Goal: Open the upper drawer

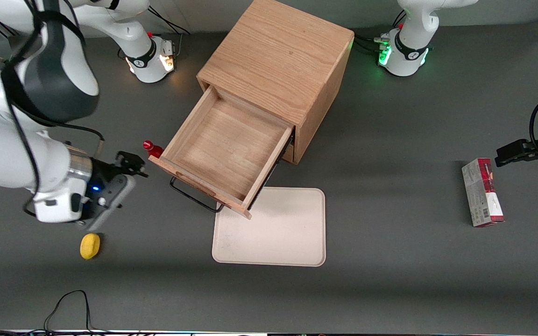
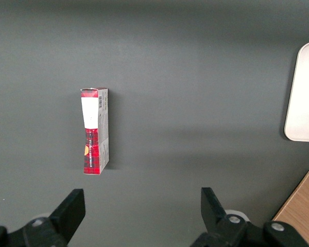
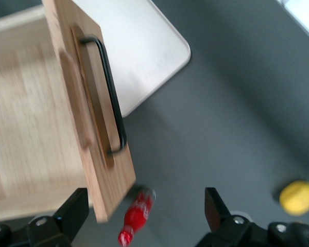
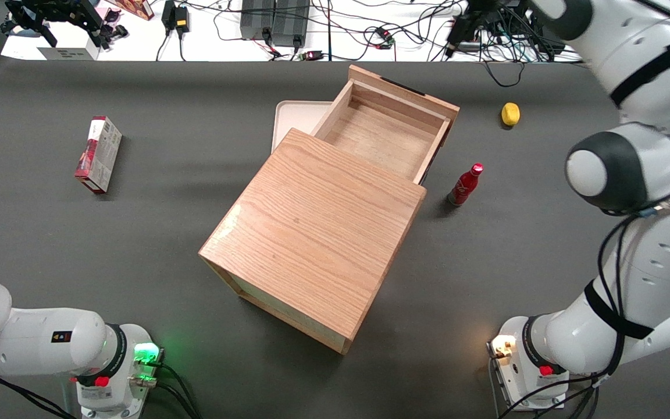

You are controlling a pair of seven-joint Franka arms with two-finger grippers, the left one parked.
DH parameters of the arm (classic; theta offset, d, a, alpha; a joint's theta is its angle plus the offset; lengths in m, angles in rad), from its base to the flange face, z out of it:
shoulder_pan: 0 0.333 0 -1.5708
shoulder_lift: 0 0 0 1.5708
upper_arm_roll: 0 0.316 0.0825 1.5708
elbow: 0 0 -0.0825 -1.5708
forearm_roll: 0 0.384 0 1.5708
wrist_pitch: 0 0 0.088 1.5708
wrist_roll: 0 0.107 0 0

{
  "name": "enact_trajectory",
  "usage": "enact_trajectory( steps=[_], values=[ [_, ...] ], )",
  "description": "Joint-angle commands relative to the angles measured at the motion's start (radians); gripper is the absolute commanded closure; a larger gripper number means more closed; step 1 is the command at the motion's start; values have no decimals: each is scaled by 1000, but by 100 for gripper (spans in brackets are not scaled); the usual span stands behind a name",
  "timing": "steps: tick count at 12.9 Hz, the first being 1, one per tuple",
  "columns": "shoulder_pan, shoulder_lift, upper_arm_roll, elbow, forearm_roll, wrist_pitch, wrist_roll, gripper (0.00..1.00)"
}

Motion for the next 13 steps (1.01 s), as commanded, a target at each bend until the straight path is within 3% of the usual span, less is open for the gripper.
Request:
enact_trajectory(
  steps=[1,2,4,5,7,9,13],
  values=[
    [15,-198,-69,-306,-19,45,164,0],
    [15,-261,-72,-398,-23,84,276,0],
    [28,-306,-66,-443,-153,86,435,0],
    [35,-314,-72,-443,-160,80,440,0],
    [28,-352,-98,-480,-130,111,443,0],
    [30,-378,-144,-483,-41,114,435,0],
    [25,-392,-140,-474,-53,79,435,0]
  ],
)
